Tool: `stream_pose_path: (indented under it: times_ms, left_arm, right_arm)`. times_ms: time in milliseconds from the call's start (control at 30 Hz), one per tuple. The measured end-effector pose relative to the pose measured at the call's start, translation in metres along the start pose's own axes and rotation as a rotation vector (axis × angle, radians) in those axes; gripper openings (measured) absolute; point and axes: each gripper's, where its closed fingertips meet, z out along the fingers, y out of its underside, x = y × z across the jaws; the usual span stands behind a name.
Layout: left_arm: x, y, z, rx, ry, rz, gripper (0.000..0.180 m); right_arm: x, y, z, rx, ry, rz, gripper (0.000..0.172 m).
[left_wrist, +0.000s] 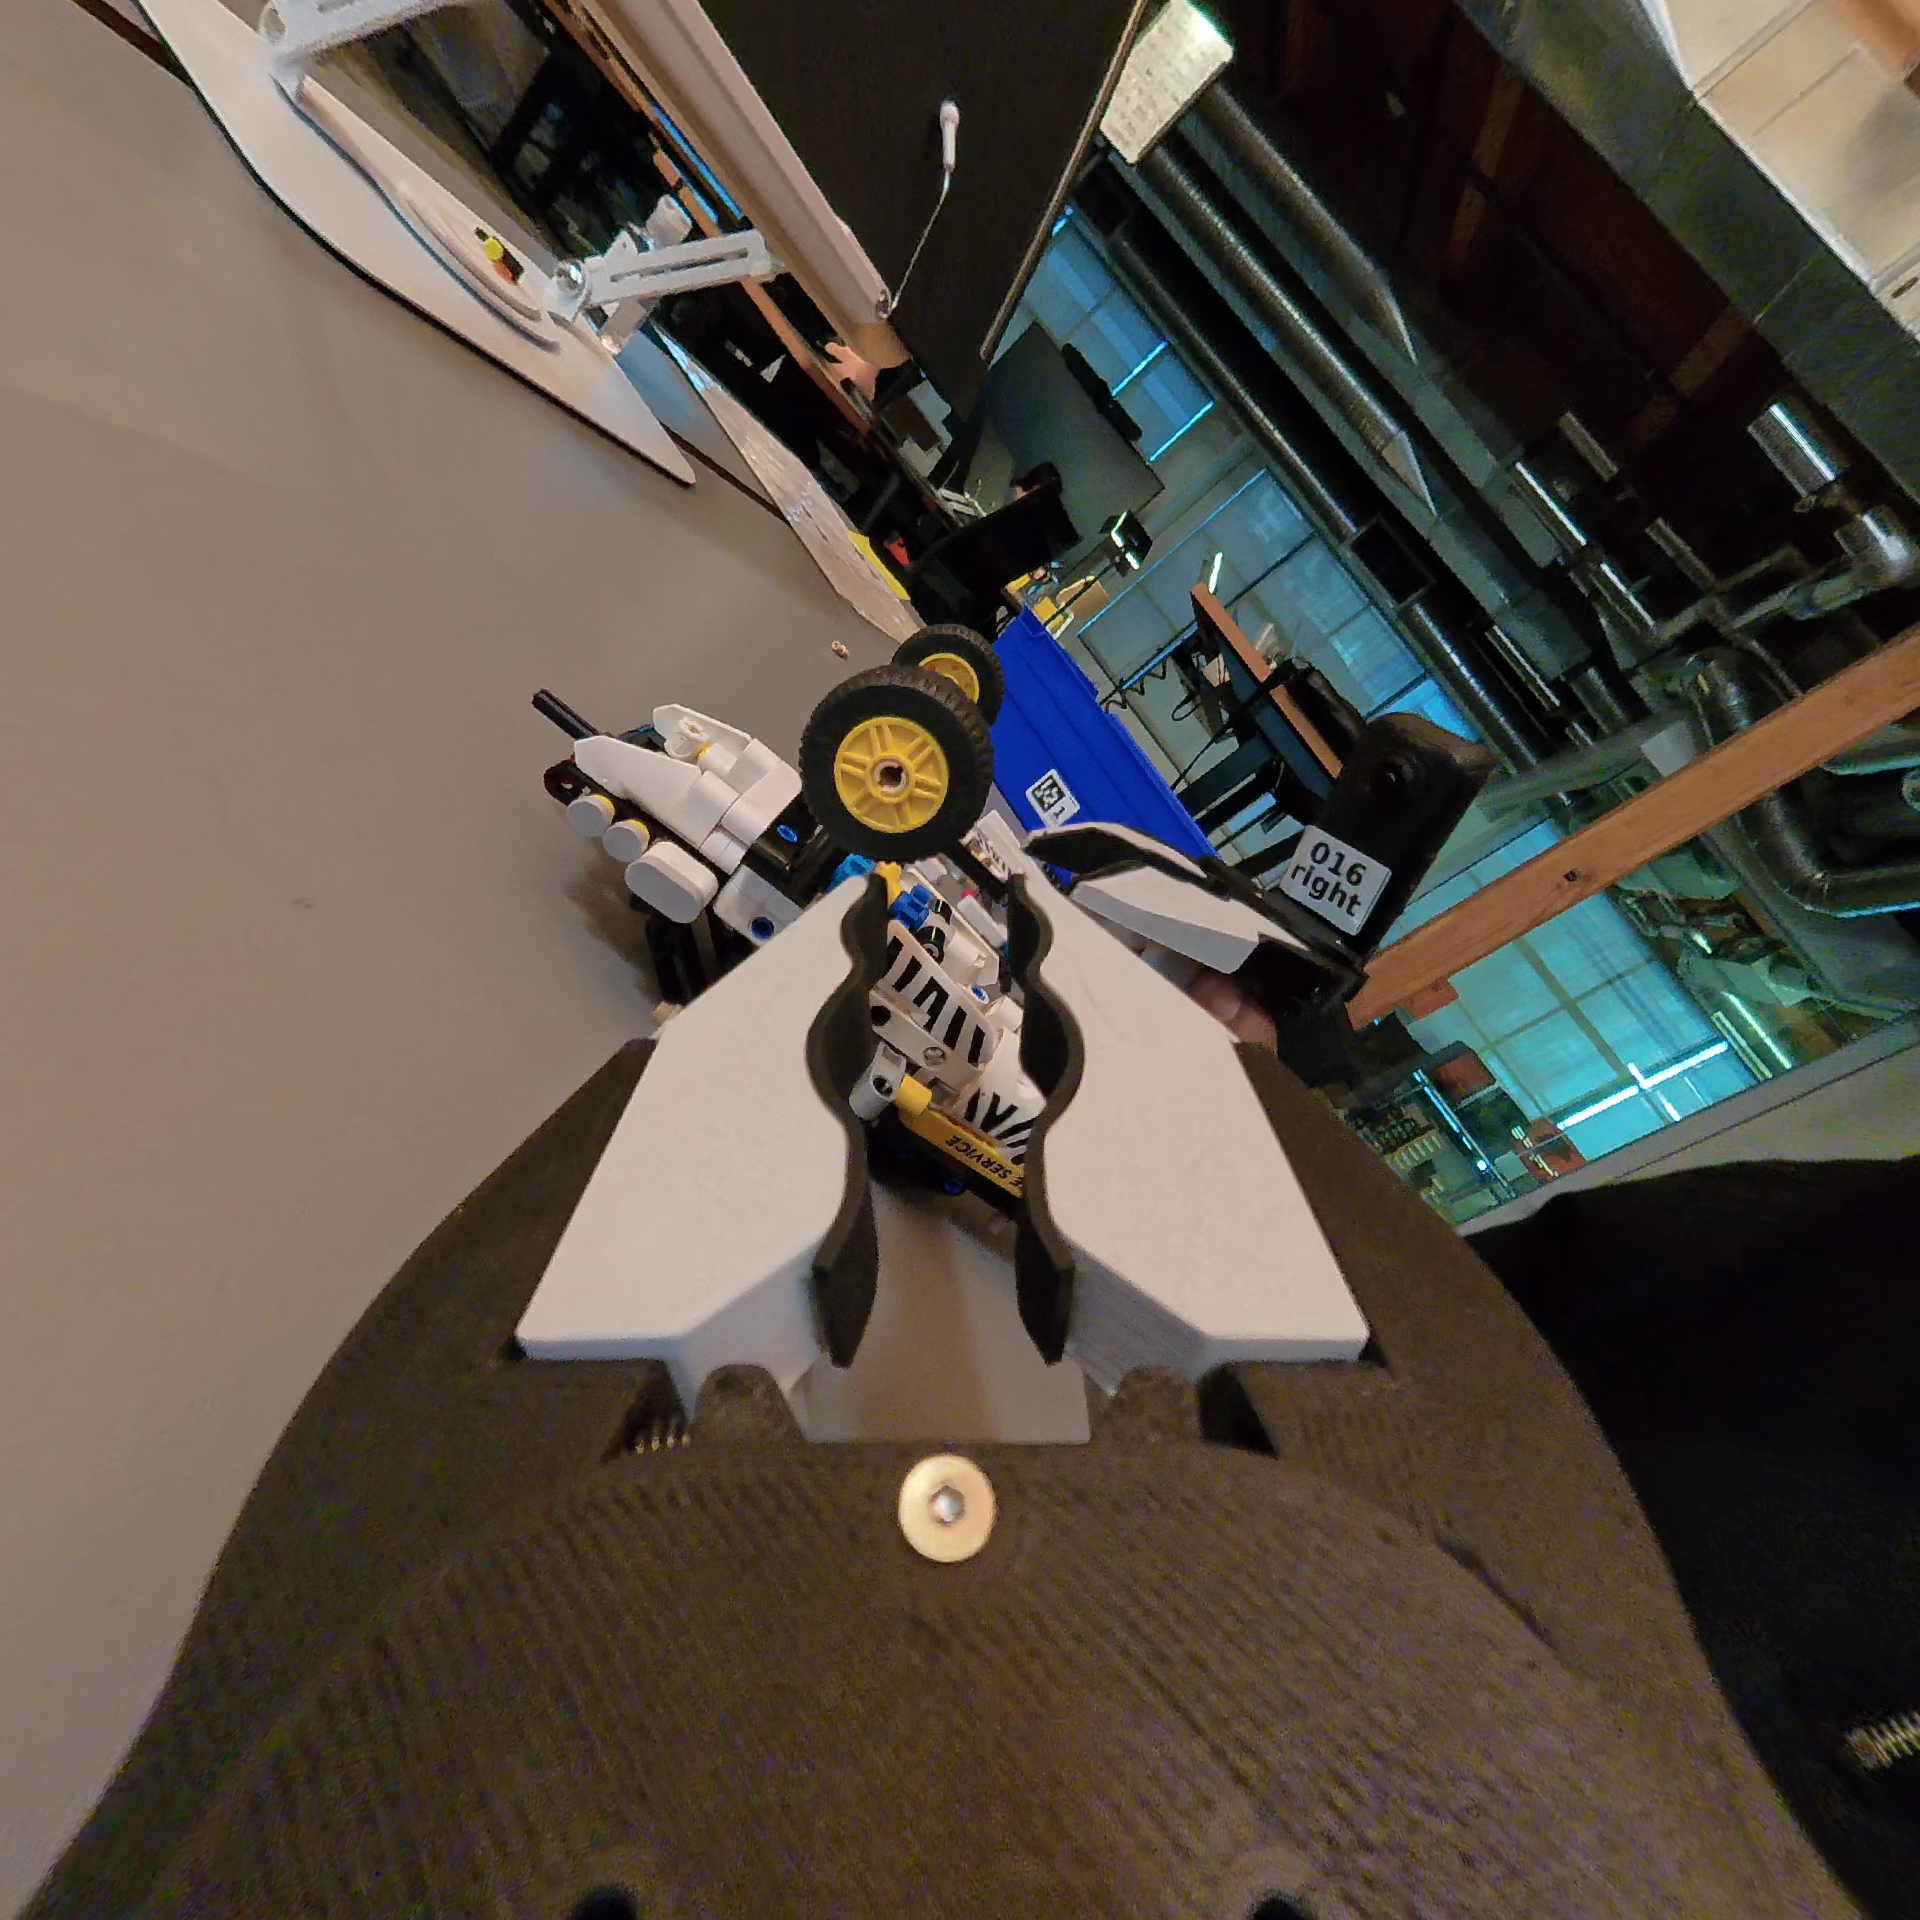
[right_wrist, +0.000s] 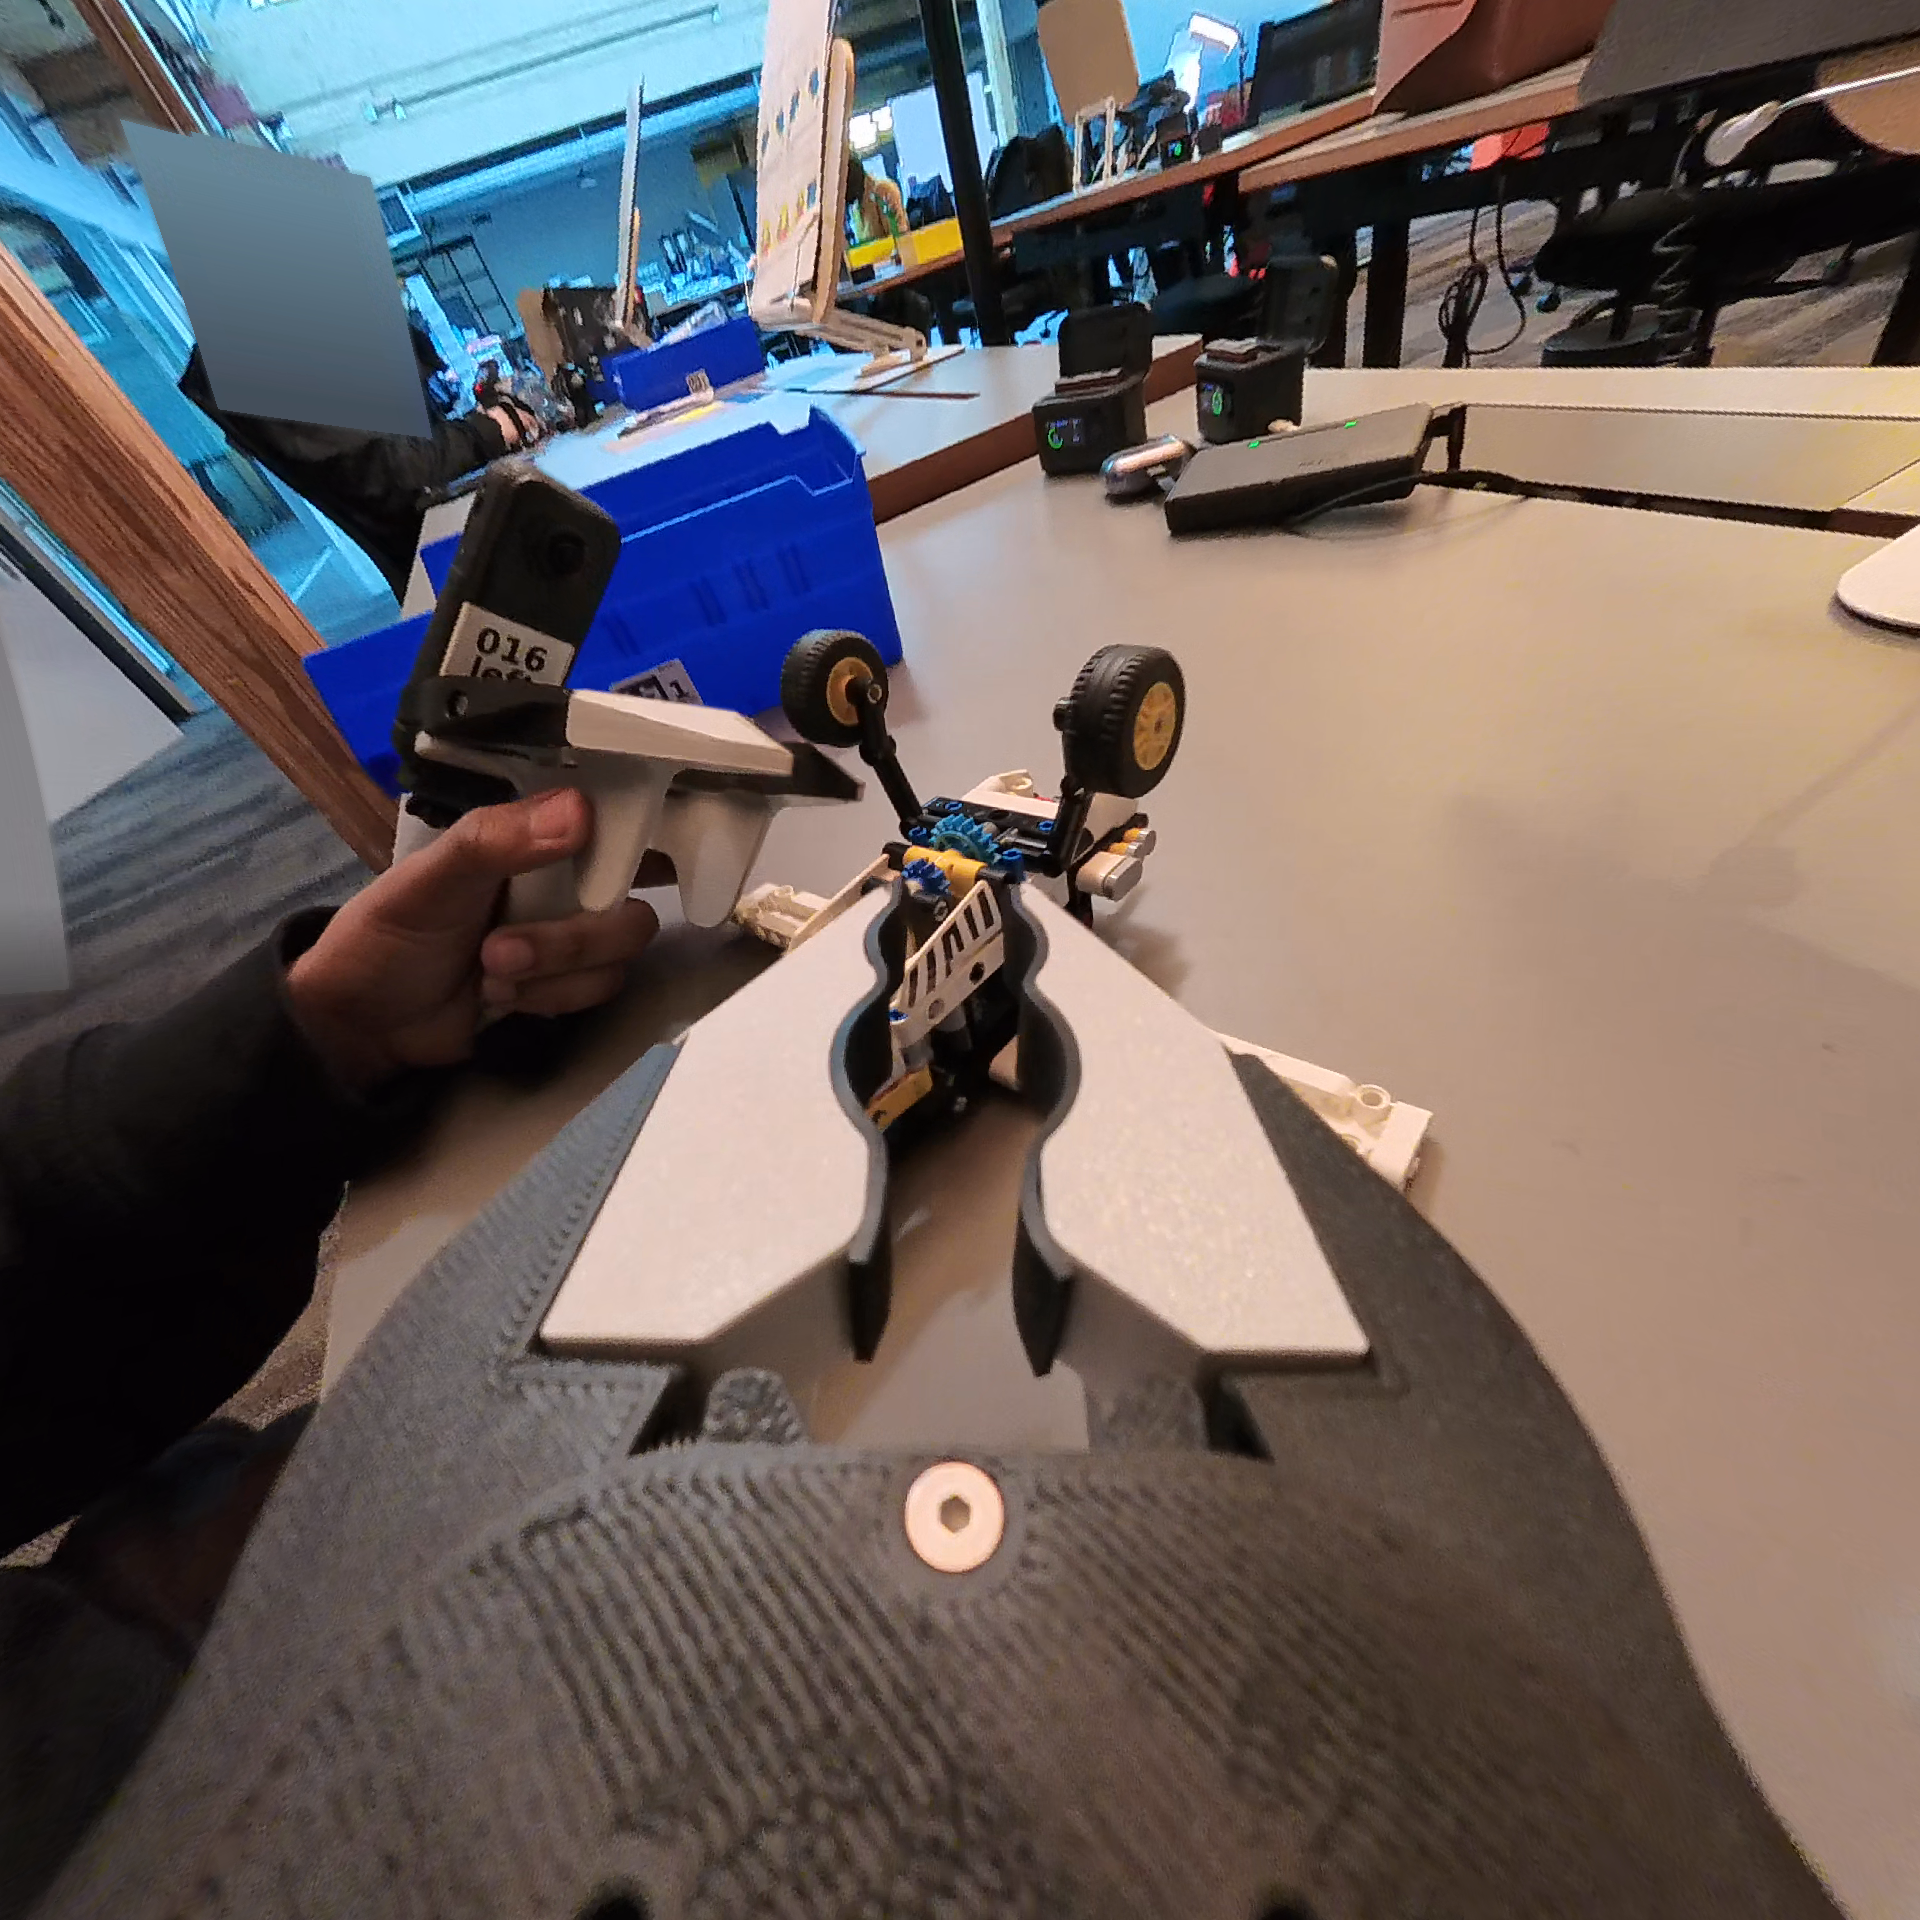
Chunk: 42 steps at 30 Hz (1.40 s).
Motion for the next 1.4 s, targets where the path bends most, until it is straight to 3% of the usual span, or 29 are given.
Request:
stream_pose_path:
  times_ms: [467,733,867,1000,1167,1400]
  left_arm:
    - [-0.002,-0.011,-0.007,0.078,-0.011,-0.008,0.024]
    - [-0.003,-0.026,-0.017,0.177,0.022,-0.058,0.036]
    - [-0.003,-0.026,-0.013,0.160,0.038,-0.085,0.040]
    - [0.001,-0.032,-0.005,0.173,0.151,-0.200,0.050]
    - [-0.003,-0.030,0.001,0.125,0.123,-0.173,0.034]
    - [-0.006,-0.028,0.000,0.122,0.084,-0.135,0.028]
  right_arm:
    - [-0.001,-0.005,-0.005,0.042,0.006,-0.010,0.016]
    - [-0.016,-0.029,0.005,0.069,-0.001,-0.158,0.018]
    - [-0.025,-0.041,0.034,-0.030,-0.060,-0.265,0.020]
    - [-0.028,-0.036,0.058,-0.181,-0.103,-0.415,0.016]
    - [-0.017,-0.019,0.075,-0.326,-0.014,-0.627,0.017]
    - [-0.024,-0.008,0.081,-0.350,0.010,-0.700,0.014]
